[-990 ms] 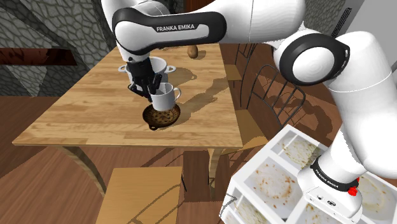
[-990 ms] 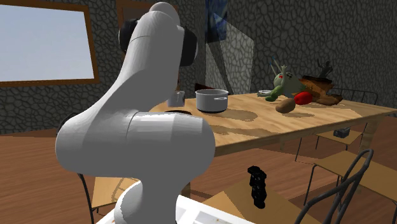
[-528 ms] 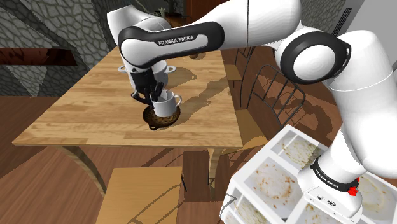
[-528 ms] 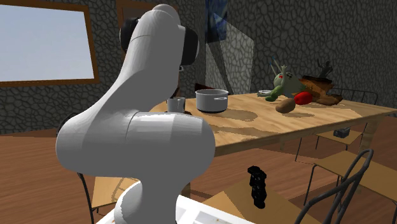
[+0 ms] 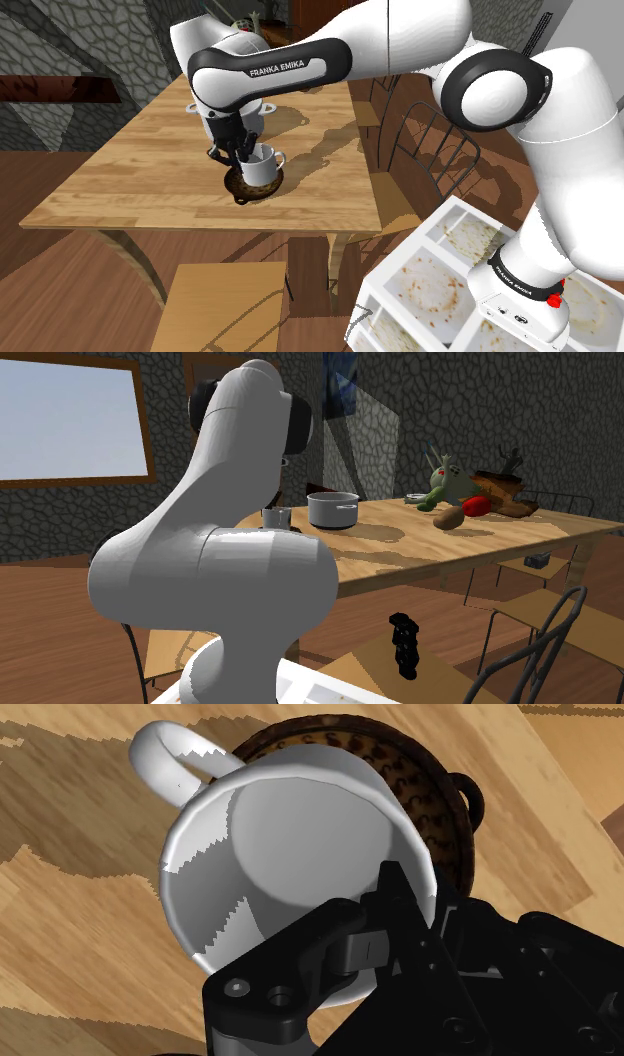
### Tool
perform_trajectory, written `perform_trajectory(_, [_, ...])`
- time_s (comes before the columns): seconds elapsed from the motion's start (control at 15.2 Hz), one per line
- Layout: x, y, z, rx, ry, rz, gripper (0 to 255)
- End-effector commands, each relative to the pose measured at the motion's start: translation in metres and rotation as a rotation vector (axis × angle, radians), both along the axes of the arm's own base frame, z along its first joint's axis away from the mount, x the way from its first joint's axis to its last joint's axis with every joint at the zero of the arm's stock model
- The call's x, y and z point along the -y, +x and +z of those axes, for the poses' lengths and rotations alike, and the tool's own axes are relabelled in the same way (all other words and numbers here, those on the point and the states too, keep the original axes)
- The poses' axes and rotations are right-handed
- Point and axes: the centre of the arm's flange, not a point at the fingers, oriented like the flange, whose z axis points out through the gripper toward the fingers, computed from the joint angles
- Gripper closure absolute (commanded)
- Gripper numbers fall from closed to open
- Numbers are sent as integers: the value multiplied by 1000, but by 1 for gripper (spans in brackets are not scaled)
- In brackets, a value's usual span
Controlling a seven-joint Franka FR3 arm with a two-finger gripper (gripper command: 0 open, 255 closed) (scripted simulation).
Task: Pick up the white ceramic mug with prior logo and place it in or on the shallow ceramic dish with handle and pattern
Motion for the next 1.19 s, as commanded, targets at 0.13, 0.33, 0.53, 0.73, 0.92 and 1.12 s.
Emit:
perform_trajectory(0.13, [0, 0, 0, 0, 0, 0, 0])
perform_trajectory(0.33, [0, 0, 0, 0, 0, 0, 0])
perform_trajectory(0.53, [-2, 2, 26, 0, 0, 0, 0])
perform_trajectory(0.73, [-3, 3, 50, 0, 0, 0, 0])
perform_trajectory(0.92, [-3, 3, 50, 0, 0, 0, 0])
perform_trajectory(1.12, [-3, 3, 50, 0, 0, 0, 0])
